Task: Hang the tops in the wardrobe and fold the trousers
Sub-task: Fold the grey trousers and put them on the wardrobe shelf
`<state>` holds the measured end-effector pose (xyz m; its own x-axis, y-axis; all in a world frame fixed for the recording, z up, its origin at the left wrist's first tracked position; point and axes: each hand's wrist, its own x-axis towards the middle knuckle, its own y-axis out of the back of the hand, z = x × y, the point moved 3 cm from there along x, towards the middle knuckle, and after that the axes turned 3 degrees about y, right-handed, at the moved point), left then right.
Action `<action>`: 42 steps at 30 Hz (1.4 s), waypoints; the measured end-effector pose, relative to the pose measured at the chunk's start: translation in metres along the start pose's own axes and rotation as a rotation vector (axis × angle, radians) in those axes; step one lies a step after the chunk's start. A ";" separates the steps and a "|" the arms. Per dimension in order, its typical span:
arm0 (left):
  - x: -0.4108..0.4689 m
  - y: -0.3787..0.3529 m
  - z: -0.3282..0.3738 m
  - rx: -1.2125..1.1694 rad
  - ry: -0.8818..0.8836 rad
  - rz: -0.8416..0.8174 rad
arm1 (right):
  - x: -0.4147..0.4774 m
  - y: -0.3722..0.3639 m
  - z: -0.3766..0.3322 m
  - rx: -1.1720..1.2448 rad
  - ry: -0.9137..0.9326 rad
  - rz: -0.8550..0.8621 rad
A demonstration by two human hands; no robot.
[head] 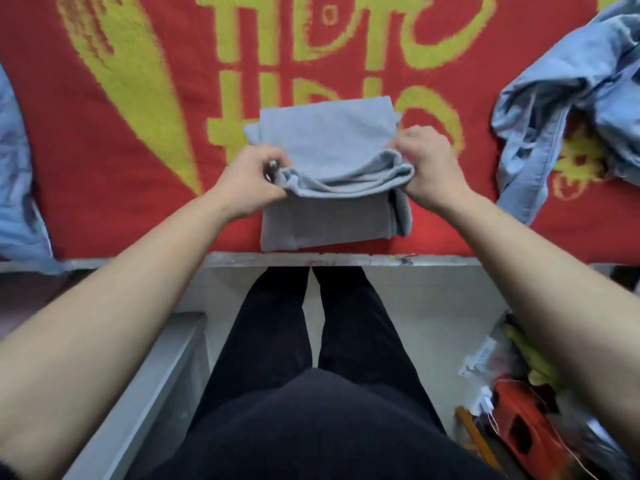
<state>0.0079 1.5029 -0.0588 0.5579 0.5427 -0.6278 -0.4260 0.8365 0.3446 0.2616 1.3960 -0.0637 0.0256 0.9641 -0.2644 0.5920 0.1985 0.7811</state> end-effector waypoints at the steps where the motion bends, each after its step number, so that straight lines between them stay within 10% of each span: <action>1: -0.012 -0.016 -0.008 0.175 -0.073 -0.024 | -0.020 -0.014 0.001 -0.099 0.071 -0.041; 6: -0.048 -0.074 -0.044 0.659 -0.368 -0.098 | -0.081 -0.064 0.002 -0.357 0.060 -0.317; 12: -0.068 -0.076 -0.051 0.838 -0.308 -0.252 | -0.060 -0.033 -0.013 -0.384 0.052 -0.646; 19: 0.025 -0.009 0.026 0.439 -0.121 0.307 | 0.053 0.014 -0.018 -0.124 -0.148 -0.178; 24: 0.091 -0.005 0.020 0.354 0.301 -0.112 | 0.093 -0.010 -0.023 0.013 -0.366 -0.445; 27: 0.092 -0.008 0.016 0.575 0.250 -0.261 | 0.090 -0.020 -0.023 -0.120 -0.323 -0.638; 42: 0.023 -0.040 0.006 0.833 0.066 -0.083 | 0.026 -0.022 -0.029 -0.345 -0.200 -0.669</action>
<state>0.0419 1.4822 -0.0824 0.5108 0.4929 -0.7043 0.2941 0.6697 0.6819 0.2260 1.4223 -0.0710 -0.0844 0.5763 -0.8129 0.2493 0.8021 0.5427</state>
